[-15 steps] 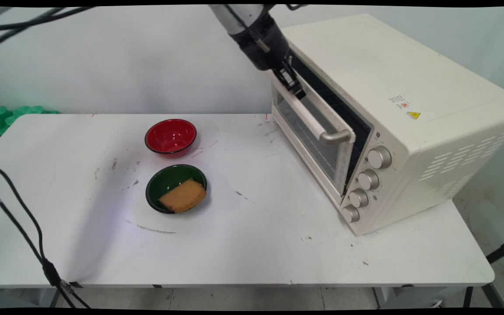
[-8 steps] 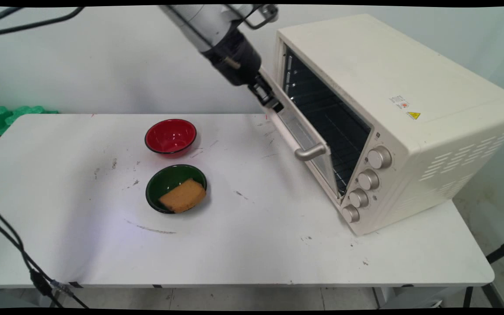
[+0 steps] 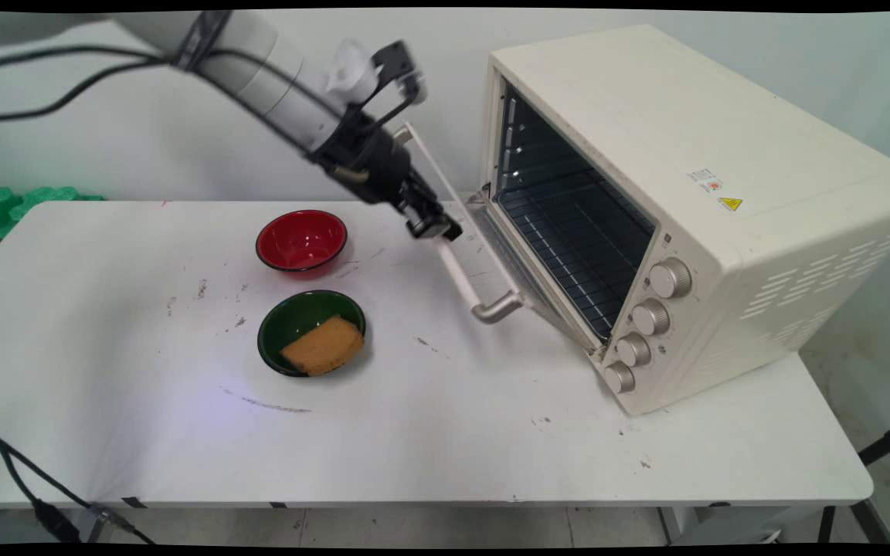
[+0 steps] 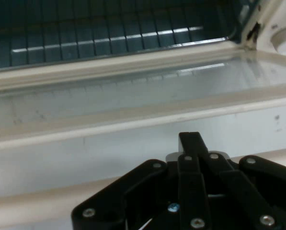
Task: Open the oven
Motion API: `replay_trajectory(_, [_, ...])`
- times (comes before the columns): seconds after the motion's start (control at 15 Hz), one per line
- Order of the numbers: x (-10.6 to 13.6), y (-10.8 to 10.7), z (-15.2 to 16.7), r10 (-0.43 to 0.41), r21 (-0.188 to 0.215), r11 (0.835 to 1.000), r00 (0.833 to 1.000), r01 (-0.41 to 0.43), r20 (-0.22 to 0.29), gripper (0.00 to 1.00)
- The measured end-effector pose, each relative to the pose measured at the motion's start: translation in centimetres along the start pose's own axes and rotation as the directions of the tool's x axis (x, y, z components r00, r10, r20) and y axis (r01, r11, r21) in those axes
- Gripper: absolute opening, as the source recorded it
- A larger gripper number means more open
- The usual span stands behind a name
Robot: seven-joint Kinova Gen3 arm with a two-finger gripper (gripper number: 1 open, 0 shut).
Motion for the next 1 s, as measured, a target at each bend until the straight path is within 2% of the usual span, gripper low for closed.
replay_trajectory(0.67, [-10.3, 1.9, 1.6, 0.059, -0.047, 0.997, 0.992, -0.065, -0.110, 0.00])
replay_trajectory(1.0, [-14.4, 2.4, 1.3, 0.076, -0.044, 0.995, 0.982, -0.084, -0.176, 0.00])
